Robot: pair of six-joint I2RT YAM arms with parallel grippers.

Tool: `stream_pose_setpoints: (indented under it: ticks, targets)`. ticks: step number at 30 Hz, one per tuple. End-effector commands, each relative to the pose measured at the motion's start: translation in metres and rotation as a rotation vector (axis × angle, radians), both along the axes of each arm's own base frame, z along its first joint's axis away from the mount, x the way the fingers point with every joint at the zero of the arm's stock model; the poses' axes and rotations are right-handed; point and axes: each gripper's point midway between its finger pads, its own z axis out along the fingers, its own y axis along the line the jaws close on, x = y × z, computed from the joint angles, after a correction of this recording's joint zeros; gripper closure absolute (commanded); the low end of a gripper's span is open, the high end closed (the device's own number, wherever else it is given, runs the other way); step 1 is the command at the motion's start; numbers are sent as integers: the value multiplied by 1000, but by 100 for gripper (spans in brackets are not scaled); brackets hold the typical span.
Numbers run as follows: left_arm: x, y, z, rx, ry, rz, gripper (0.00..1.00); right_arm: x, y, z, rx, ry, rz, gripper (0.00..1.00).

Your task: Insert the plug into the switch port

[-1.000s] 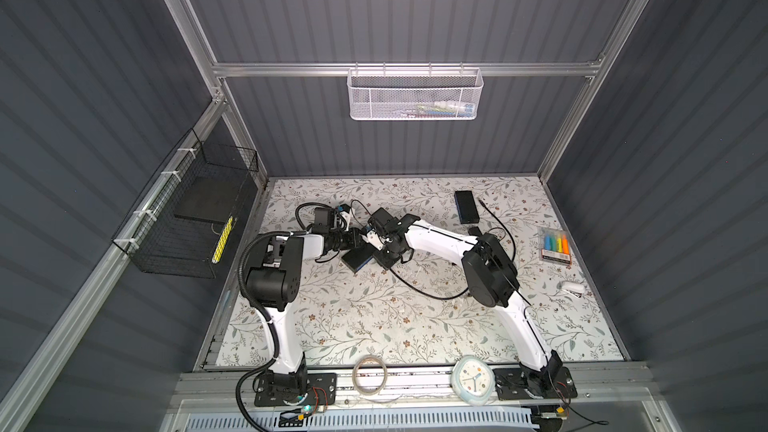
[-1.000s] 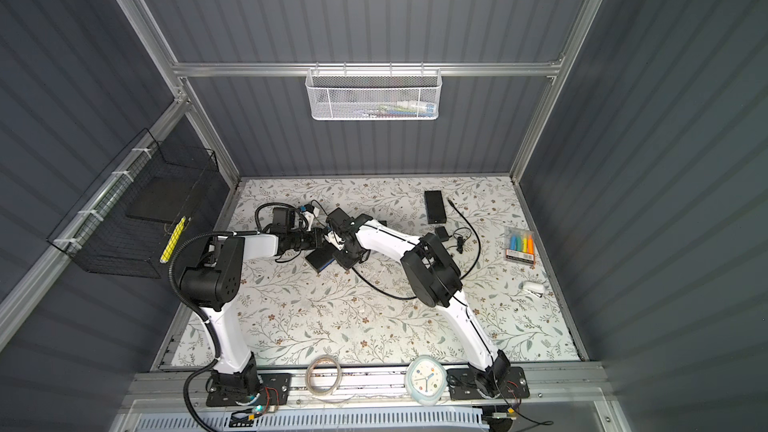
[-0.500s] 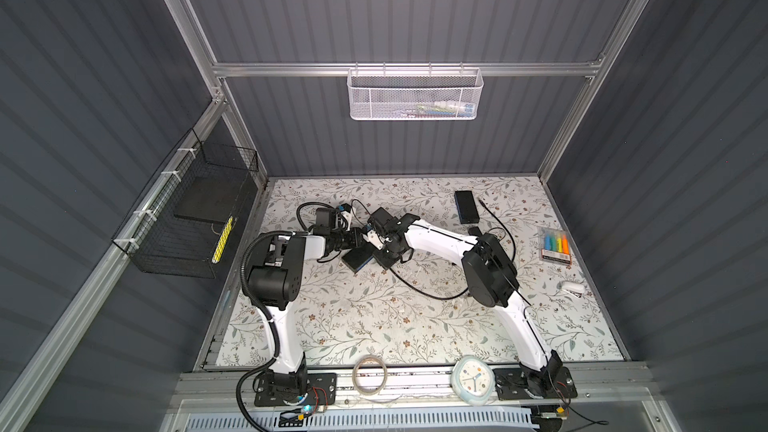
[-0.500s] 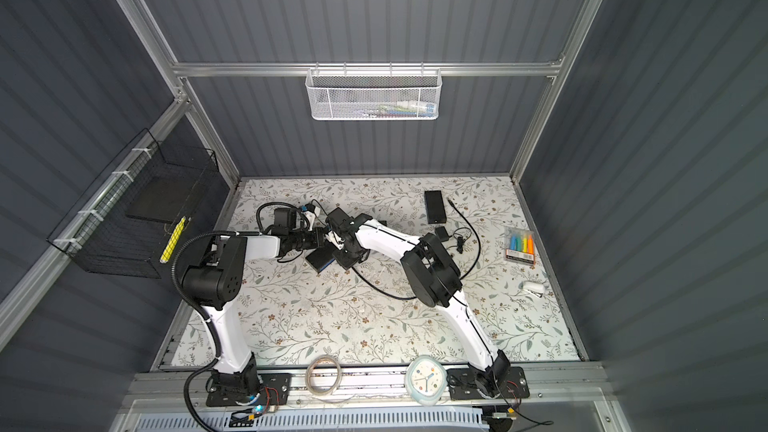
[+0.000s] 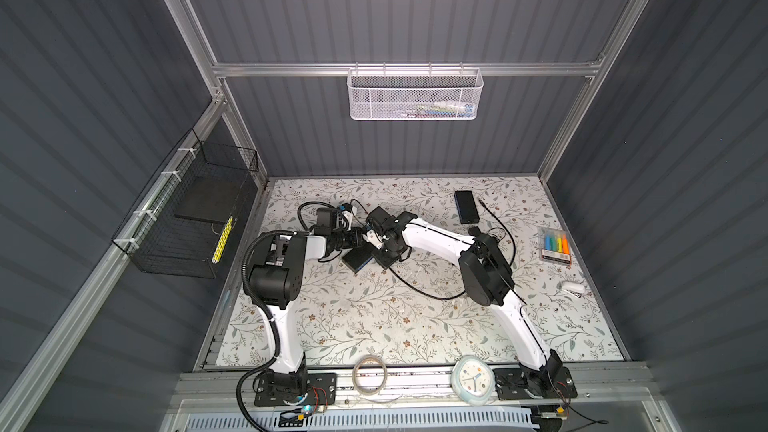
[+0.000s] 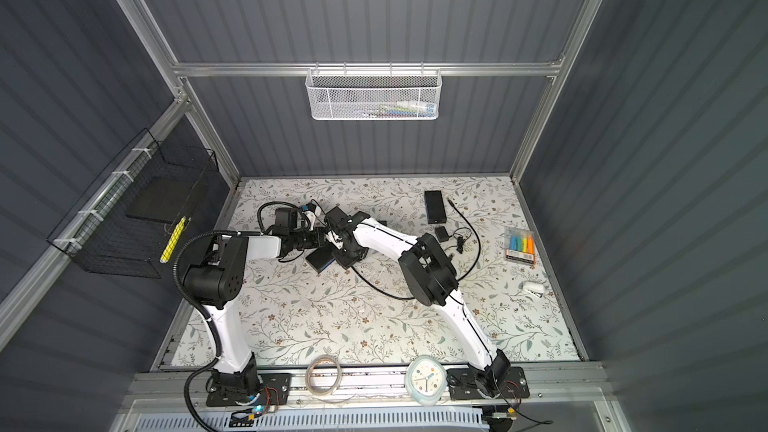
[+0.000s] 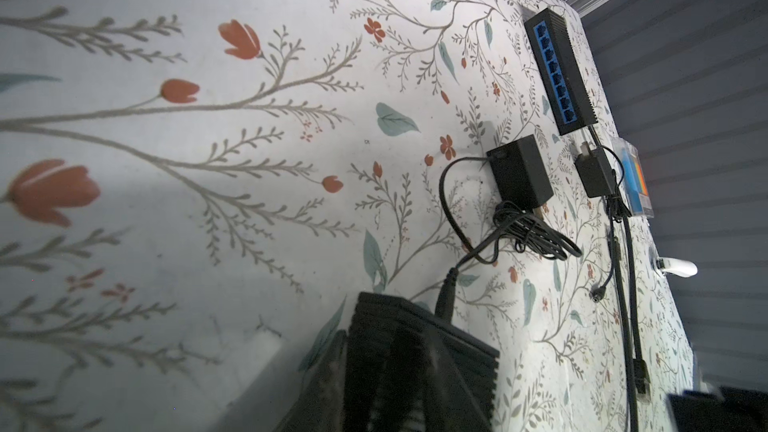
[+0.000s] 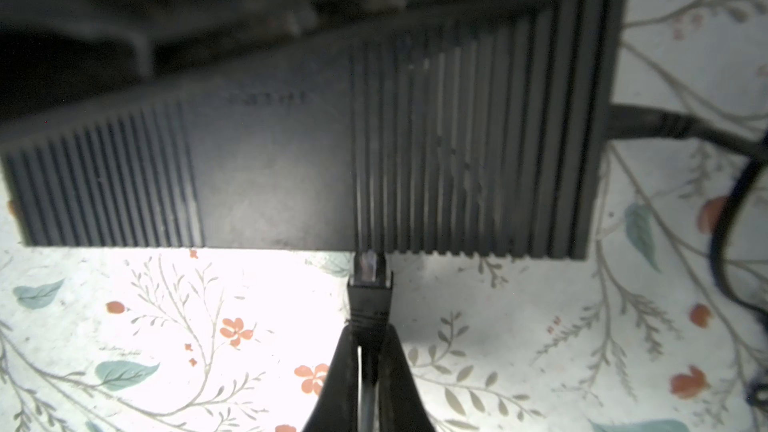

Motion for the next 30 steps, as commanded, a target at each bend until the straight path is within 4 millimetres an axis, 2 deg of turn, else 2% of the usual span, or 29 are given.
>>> stream_pose_setpoints:
  ticks: [1,12,18,30]
  targets:
    - [-71,-21,-62,13,314,-80,70,47,57,52,242,-213,-7,100]
    - [-74,-25,-65,6,320,-83,70,54,64,63,272,-230,-24,100]
    - [-76,-26,-66,0,323,-85,70,52,65,55,272,-212,-31,100]
    - [-79,-30,-70,-14,335,-86,70,59,73,69,309,-237,-36,100]
